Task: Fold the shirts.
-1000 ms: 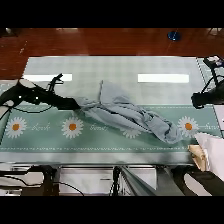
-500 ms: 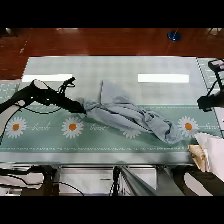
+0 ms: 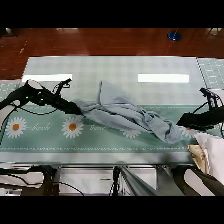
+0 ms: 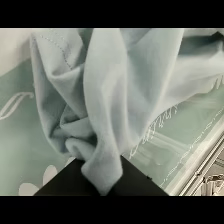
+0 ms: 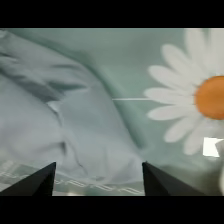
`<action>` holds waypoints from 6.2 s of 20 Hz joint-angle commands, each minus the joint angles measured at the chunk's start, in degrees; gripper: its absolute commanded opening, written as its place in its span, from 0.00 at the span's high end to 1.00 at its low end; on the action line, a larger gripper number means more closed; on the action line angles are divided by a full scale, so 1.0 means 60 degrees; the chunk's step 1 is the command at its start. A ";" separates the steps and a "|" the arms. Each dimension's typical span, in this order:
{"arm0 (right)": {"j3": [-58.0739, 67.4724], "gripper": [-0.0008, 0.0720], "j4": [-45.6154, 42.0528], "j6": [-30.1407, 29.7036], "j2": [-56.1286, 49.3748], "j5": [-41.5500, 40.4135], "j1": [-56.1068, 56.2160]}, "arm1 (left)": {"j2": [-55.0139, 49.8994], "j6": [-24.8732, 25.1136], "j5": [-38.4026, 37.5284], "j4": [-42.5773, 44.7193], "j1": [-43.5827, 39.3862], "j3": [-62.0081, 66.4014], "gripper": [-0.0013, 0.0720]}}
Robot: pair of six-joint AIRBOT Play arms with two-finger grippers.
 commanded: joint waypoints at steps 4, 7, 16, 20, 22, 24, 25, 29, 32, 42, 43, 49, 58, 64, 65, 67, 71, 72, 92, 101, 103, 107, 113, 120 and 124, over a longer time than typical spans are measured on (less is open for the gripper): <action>-0.1483 0.15 0.1311 -0.0251 -0.0007 -0.0936 -0.0146 | 0.0007 -0.0029 -0.0233 -0.0011 0.0036 0.0007 0.95; -0.2007 0.16 0.1603 -0.0036 -0.0007 -0.1676 -0.0146 | 0.0007 -0.0029 -0.0299 -0.0229 0.0036 0.0007 0.95; -0.1872 0.95 0.2452 -0.0423 0.0025 -0.1515 -0.0149 | 0.0423 -0.0029 -0.0878 -0.0703 0.0047 0.0674 0.96; 0.0295 0.95 0.3391 -0.1126 0.1016 0.0084 -0.0149 | 0.1982 -0.0033 -0.1071 -0.0699 0.0229 0.2299 0.96; 0.1792 0.95 0.4568 -0.1060 0.1683 -0.0069 -0.0153 | 0.3155 -0.0098 -0.0918 -0.0688 0.0393 0.3432 0.96; 0.3574 0.95 0.5118 -0.1016 0.2178 -0.0441 -0.0168 | 0.4309 -0.0273 -0.0441 -0.0670 0.0710 0.4503 0.96; 0.4488 0.95 0.5082 -0.0841 0.2335 -0.0656 -0.0168 | 0.4867 -0.0357 -0.0149 -0.0670 0.0882 0.4940 0.96; 0.7271 0.95 0.4656 0.0175 0.2426 -0.0914 -0.0168 | 0.7027 -0.0390 0.1089 -0.0667 0.1359 0.5774 0.96; 0.8371 0.95 0.4477 0.1045 0.2426 -0.0973 -0.0168 | 0.8455 -0.0397 0.1399 -0.0098 0.1424 0.5770 0.96; 0.9734 0.95 0.4044 0.2393 0.2459 0.3151 -0.0164 | 1.0331 -0.2867 -0.1031 0.0958 0.1428 0.5665 0.96; 0.9712 0.95 0.3523 0.2452 0.2455 0.3803 -0.0164 | 1.0335 -0.3173 -0.1370 0.1005 0.1428 0.5464 0.96; 0.7129 0.95 0.1166 0.2393 0.2437 0.4601 0.0393 | 1.0335 -0.3971 -0.1792 0.1002 0.1424 0.2051 0.96; 0.3410 0.95 0.1009 0.2157 -0.0029 -0.2357 0.3905 | 0.9205 -0.2969 0.2284 -0.0379 0.0678 -0.3024 0.96; 0.3410 0.95 0.1111 0.2167 -0.2091 -0.4044 0.4087 | 0.6951 -0.1738 0.3297 -0.0313 0.0590 -0.3377 0.95; 0.3410 0.95 0.1104 0.2167 -0.2357 -0.4033 0.4087 | 0.6557 -0.1741 0.3541 -0.0313 0.0590 -0.3377 0.95; 0.3410 0.95 0.1115 0.2175 -0.2747 -0.3989 0.4087 | 0.5872 -0.1749 0.3989 -0.0321 0.0590 -0.3373 0.95; 0.3410 0.95 0.0991 0.2164 -0.3064 -0.4087 0.4087 | 0.4991 -0.1789 0.4936 -0.0357 0.0590 -0.3370 0.95; 0.3410 0.90 0.0987 0.2146 -0.3078 -0.4149 0.4087 | 0.4921 -0.1789 0.5169 -0.0521 0.0590 -0.3370 0.95; 0.2889 0.25 -0.1898 0.2167 -0.1231 -0.1002 0.3942 | 0.5632 -0.2980 -0.0765 0.0266 0.2645 -0.4091 0.07; 0.2484 0.25 -0.1883 0.2167 -0.1231 -0.1133 0.3942 | 0.4550 -0.3042 0.0885 -0.0710 0.0200 -0.4506 0.07; 0.2484 0.25 -0.1883 0.2167 -0.1235 -0.1129 0.3942 | 0.3938 -0.3045 0.1133 -0.0710 -0.0510 -0.4506 0.07; 0.2484 0.25 -0.1858 0.2167 -0.1231 -0.1027 0.3942 | 0.3115 -0.3395 0.2259 -0.0710 -0.1322 -0.4503 0.07; 0.2484 0.26 -0.1344 0.2167 -0.1231 -0.0885 0.3945 | 0.2998 -0.3646 0.3785 -0.0714 -0.1432 -0.4503 0.29; 0.2484 0.26 -0.1162 0.2167 -0.1231 -0.0761 0.3945 | 0.2506 -0.3832 0.4503 -0.0871 -0.1450 -0.4503 0.31; 0.2484 0.26 -0.1166 0.2167 -0.1231 -0.0637 0.3942 | 0.2244 -0.3792 0.4452 -0.0973 -0.1738 -0.4353 0.40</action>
